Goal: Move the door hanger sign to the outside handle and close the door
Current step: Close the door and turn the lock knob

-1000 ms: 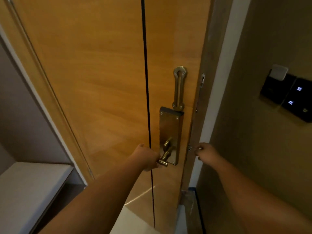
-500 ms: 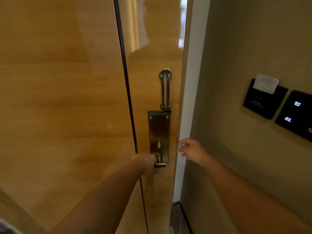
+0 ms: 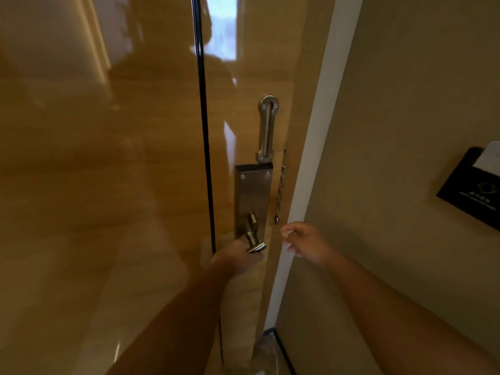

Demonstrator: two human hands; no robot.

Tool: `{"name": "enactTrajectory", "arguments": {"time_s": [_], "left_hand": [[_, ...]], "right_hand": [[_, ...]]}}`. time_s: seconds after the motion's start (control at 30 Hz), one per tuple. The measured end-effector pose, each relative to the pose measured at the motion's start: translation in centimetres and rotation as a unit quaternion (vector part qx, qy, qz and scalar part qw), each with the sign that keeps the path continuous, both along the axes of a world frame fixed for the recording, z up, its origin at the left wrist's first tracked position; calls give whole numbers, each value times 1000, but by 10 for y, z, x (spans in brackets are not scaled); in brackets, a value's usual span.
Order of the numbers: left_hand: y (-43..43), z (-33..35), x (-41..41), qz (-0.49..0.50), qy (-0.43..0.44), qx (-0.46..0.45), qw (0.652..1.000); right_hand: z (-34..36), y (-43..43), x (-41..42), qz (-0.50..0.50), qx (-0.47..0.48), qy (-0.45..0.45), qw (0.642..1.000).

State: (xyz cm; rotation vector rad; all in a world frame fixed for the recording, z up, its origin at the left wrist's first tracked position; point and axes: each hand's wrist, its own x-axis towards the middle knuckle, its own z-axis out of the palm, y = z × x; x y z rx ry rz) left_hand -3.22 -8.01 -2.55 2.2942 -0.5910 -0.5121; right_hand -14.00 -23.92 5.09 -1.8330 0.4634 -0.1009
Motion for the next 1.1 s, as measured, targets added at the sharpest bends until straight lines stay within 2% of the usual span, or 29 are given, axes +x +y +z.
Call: {"name": "enactTrajectory", "arguments": {"time_s": [0.13, 0.27, 0.8, 1.1], "left_hand": [[-8, -22, 8, 71, 49, -107, 991], [-17, -35, 18, 109, 56, -150, 981], [-27, -35, 51, 150, 22, -166, 974], [-27, -36, 55, 147, 29, -141, 979]], "right_hand": [[-17, -5, 15, -28, 27, 25, 999], [-34, -14, 22, -47, 54, 47, 996], [-49, -52, 40, -100, 72, 58, 991], [-54, -52, 46, -72, 63, 58, 994]]}}
